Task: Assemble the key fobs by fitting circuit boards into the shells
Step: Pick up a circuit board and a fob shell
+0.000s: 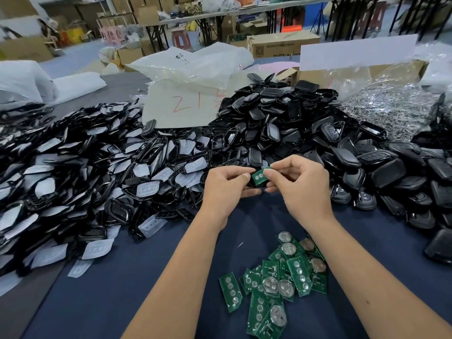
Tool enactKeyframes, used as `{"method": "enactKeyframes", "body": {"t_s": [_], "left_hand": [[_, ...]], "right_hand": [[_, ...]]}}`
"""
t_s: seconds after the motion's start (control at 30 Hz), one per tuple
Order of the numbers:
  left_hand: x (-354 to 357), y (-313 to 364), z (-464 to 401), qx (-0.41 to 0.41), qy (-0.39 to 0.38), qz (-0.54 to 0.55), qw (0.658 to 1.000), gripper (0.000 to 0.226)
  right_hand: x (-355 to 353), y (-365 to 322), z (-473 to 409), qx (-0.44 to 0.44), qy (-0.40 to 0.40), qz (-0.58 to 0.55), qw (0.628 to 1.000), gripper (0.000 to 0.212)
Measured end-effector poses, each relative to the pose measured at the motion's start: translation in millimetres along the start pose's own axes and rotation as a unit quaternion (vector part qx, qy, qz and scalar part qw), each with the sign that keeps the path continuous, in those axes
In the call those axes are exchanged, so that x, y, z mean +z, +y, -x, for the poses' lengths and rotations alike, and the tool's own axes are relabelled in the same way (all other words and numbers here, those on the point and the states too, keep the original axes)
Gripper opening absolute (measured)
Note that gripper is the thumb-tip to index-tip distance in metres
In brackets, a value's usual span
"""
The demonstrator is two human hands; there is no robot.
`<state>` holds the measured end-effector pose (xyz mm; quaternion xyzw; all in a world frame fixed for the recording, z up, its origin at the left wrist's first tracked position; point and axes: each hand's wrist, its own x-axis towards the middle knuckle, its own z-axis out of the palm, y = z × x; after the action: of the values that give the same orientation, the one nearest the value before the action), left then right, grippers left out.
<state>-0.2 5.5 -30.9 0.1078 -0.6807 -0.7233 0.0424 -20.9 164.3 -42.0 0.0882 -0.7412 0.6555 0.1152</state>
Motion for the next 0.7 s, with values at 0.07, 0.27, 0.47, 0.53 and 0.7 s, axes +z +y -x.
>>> {"method": "enactKeyframes", "body": {"t_s": [0.07, 0.27, 0.47, 0.53, 0.7], "left_hand": [[-0.3, 0.0, -0.1, -0.001, 0.000, 0.003, 1.000, 0.023], [0.4, -2.2, 0.7, 0.014, 0.005, -0.006, 1.000, 0.012], [5.7, -5.1, 1.3, 0.025, 0.016, -0.035, 0.999, 0.012], [4.9, -4.8, 1.3, 0.020, 0.025, -0.030, 0.999, 0.011], [3.5, -3.2, 1.5, 0.013, 0.024, -0.011, 1.000, 0.011]], "right_hand": [[0.3, 0.0, 0.3, -0.004, -0.003, 0.009, 1.000, 0.011], [1.0, 0.0, 1.2, -0.016, 0.009, 0.078, 0.997, 0.012], [1.4, 1.2, 1.1, 0.015, 0.022, 0.079, 0.997, 0.014], [1.5, 0.9, 1.3, 0.014, 0.011, 0.075, 0.997, 0.014], [-1.9, 0.2, -2.7, 0.021, -0.023, 0.069, 0.997, 0.012]]}}
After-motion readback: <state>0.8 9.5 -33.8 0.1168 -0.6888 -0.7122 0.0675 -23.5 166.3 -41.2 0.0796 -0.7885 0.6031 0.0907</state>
